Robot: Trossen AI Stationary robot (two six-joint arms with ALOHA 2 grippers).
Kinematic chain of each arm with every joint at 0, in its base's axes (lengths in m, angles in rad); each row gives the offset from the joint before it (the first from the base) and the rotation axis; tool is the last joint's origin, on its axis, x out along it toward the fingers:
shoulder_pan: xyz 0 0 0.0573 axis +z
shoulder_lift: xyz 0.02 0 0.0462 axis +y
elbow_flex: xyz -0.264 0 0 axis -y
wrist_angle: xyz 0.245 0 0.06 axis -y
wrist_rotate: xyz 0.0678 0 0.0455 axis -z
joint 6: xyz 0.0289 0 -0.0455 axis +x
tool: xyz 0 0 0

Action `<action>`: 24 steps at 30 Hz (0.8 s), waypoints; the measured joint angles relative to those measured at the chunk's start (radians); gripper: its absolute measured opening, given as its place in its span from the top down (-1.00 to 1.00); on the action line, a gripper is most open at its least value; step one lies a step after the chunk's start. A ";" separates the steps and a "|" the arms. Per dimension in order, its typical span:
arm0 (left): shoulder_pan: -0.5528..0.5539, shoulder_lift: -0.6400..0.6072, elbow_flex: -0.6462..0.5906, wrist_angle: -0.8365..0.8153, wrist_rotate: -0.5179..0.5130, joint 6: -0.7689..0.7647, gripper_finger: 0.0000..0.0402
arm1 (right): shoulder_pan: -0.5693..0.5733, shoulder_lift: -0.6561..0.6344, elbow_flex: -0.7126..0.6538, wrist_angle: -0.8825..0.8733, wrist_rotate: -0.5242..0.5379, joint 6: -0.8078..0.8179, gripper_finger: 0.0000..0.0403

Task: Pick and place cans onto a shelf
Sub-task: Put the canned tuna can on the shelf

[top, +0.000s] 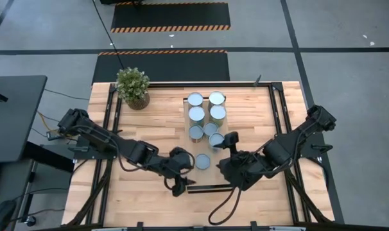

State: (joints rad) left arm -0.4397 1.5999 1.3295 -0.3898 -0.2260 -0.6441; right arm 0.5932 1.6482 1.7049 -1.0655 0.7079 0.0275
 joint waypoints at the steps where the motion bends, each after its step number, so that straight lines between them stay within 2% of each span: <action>1: -0.001 0.012 0.000 0.008 0.007 0.001 -0.46 | -0.002 0.001 0.010 -0.029 -0.001 0.009 -0.82; 8: 0.008 0.072 0.000 0.114 0.012 -0.036 -0.46 | -0.004 0.001 0.028 -0.072 -0.001 0.033 -0.82; 16: 0.043 0.098 0.002 0.231 0.025 -0.161 -0.46 | -0.004 0.001 0.028 -0.084 -0.003 0.033 -0.82; 24: 0.036 0.120 0.001 0.235 0.039 -0.204 -0.46 | -0.004 -0.010 0.028 -0.147 0.027 0.034 -0.82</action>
State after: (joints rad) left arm -0.4032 1.7197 1.3300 -0.1553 -0.1871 -0.8485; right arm 0.5896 1.6380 1.7332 -1.2123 0.7352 0.0610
